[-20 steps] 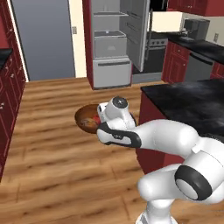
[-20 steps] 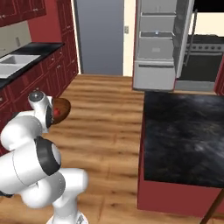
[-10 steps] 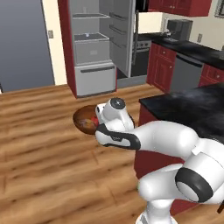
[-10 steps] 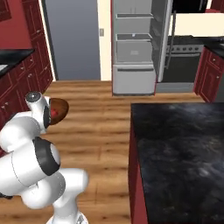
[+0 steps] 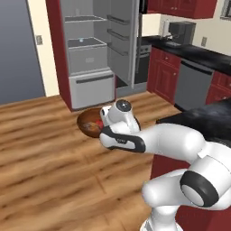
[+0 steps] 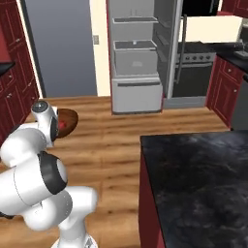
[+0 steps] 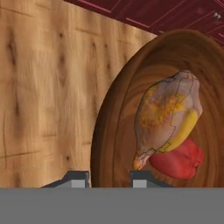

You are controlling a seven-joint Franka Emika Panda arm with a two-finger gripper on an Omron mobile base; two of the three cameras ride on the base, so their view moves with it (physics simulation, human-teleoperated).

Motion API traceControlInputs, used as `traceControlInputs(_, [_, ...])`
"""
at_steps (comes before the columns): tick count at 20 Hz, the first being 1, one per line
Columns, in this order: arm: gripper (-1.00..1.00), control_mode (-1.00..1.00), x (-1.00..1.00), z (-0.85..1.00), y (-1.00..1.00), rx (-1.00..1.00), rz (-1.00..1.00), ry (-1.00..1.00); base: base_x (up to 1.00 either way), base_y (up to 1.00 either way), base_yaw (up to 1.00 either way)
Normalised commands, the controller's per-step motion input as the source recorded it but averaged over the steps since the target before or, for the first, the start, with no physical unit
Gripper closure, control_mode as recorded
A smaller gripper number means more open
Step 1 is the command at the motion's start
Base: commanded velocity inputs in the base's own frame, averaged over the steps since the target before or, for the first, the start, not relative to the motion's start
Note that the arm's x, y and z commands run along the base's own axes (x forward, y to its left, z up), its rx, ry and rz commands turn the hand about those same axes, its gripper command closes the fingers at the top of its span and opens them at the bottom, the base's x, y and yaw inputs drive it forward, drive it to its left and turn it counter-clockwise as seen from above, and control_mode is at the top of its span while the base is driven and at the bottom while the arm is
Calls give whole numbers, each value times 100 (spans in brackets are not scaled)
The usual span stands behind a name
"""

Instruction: Pick the chicken drumstick and bell pepper from their plates and place them in the bowl. Then put the bowl in the fridge.

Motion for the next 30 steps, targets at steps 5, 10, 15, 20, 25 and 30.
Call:
traceControlInputs(5, [100, 100, 0, 0, 0, 0, 0, 0, 79, 51, -14])
traceControlInputs(10, [100, 100, 0, 0, 0, 0, 0, 0, 79, 50, -16])
traceControlInputs(15, [100, 100, 0, 0, 0, 0, 0, 0, 79, 49, -17])
traceControlInputs(20, [100, 100, 0, 0, 0, 0, 0, 0, 79, 50, -16])
traceControlInputs(25, [100, 100, 0, 0, 0, 0, 0, 0, 79, 50, -16])
traceControlInputs(30, [100, 100, 0, 0, 0, 0, 0, 0, 83, 38, -26])
